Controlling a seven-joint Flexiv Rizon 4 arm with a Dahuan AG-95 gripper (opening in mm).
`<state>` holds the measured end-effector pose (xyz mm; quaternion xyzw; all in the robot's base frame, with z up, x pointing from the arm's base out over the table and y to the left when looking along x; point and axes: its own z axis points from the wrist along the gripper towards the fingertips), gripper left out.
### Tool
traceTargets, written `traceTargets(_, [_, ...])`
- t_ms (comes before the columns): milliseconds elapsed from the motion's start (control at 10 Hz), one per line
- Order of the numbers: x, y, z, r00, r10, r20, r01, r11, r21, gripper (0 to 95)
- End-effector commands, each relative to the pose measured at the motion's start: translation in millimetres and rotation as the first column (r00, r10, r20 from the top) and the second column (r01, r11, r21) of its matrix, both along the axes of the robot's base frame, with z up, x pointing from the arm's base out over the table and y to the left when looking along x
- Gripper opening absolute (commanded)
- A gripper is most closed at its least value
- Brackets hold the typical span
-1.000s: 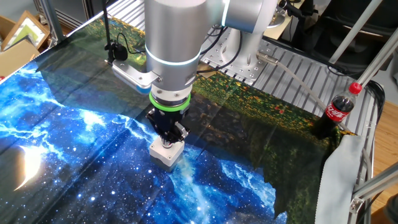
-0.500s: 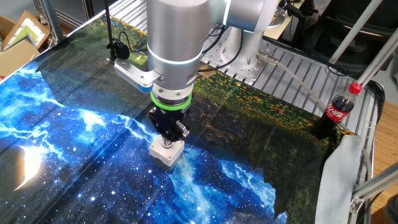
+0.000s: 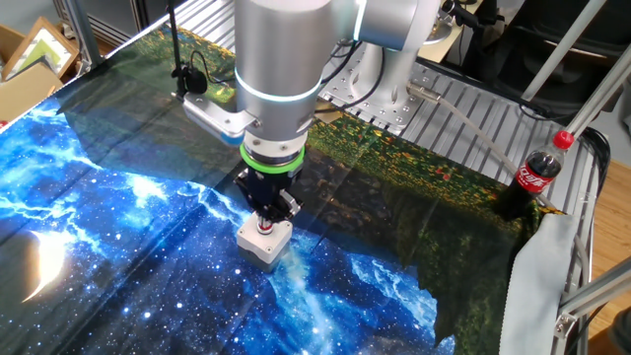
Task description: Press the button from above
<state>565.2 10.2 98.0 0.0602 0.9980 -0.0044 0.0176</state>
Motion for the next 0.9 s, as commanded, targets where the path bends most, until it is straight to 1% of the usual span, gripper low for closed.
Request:
traceTargets(100, [2.4, -0.3, -6.1, 1.000, -0.007, 0.005, 0.007, 1.000, 0.005, 0.0])
traceTargets(200, [2.0, -1.6, -7.0, 1.000, 0.000, 0.004, 0.000, 1.000, 0.003, 0.0])
traceTargets(300, [2.5, -1.9, -6.8, 1.000, -0.009, 0.000, 0.009, 1.000, 0.029, 0.0])
traceTargets(400, [2.3, -1.9, -7.0, 1.000, -0.014, 0.005, 0.014, 0.999, 0.031, 0.0])
traceTargets(500, [2.2, -1.9, -7.0, 1.000, -0.018, 0.005, 0.018, 0.999, 0.031, 0.0])
traceTargets(600, [3.0, -0.5, -1.9, 1.000, -0.020, 0.007, 0.020, 1.000, 0.019, 0.0])
traceTargets(700, [5.0, 2.1, 14.9, 0.999, -0.019, -0.035, 0.020, 1.000, 0.020, 0.0])
traceTargets(800, [6.2, 3.2, 23.0, 0.999, -0.019, -0.049, 0.020, 1.000, 0.021, 0.0])
traceTargets(900, [9.6, 5.3, 37.3, 0.997, -0.017, -0.075, 0.018, 1.000, 0.016, 0.0])
